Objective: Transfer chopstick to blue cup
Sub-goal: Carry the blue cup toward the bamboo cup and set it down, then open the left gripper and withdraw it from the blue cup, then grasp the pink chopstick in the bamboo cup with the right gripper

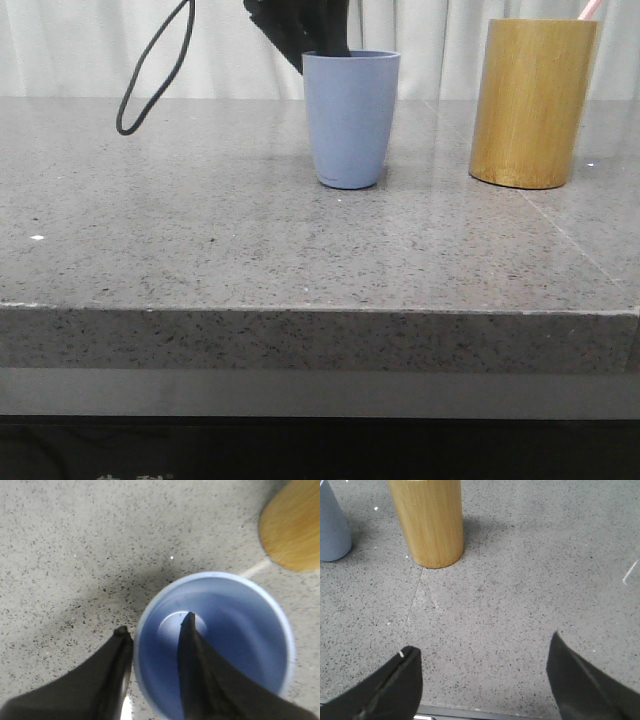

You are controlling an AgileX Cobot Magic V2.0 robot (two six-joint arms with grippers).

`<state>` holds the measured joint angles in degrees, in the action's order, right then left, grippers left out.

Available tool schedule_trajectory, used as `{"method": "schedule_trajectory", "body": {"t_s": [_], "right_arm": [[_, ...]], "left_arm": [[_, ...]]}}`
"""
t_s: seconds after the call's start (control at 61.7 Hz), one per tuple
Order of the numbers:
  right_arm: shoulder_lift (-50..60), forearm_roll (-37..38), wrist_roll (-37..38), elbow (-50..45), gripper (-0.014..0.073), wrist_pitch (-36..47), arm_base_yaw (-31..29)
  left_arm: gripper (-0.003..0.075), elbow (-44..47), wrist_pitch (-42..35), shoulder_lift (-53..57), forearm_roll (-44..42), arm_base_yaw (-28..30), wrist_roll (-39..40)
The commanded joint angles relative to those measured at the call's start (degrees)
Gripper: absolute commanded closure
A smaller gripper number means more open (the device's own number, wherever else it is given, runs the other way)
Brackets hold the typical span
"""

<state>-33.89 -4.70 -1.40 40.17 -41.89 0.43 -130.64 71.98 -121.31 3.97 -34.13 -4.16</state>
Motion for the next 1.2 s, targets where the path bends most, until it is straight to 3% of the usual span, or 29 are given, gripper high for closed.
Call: {"method": "schedule_trajectory", "body": {"t_s": [0.0, 0.243, 0.535, 0.859, 0.989, 1.184], "right_arm": [[-0.41, -0.44, -0.39, 1.34, 0.0054, 5.08, -0.31], [-2.69, 0.07, 5.42, 2.73, 0.0054, 6.04, -0.47], [-11.11, -1.35, 12.92, 11.62, 0.0054, 9.62, -0.47], [-26.01, -4.65, 12.89, 25.7, 0.0054, 6.82, -2.06], [-31.36, -9.43, 11.84, 31.7, 0.0055, 4.6, -5.46], [-40.25, -18.15, 0.62, 40.65, 0.0085, -1.1, -6.18]], "left_arm": [[0.0482, -2.0, -0.41, 6.52, 2.57, 0.8, 0.36], [0.0482, 2.14, -0.17, 16.96, 5.63, 2.99, 0.36], [0.0482, 19.37, -1.95, 34.53, 3.83, 3.62, 0.13], [0.0482, 52.38, -13.77, 57.57, 2.32, 3.62, 0.13], [0.0482, 60.26, -15.27, 64.11, 2.21, 3.62, 0.13], [0.0482, 66.43, -17.03, 69.68, 2.21, 3.62, 0.13]]}}
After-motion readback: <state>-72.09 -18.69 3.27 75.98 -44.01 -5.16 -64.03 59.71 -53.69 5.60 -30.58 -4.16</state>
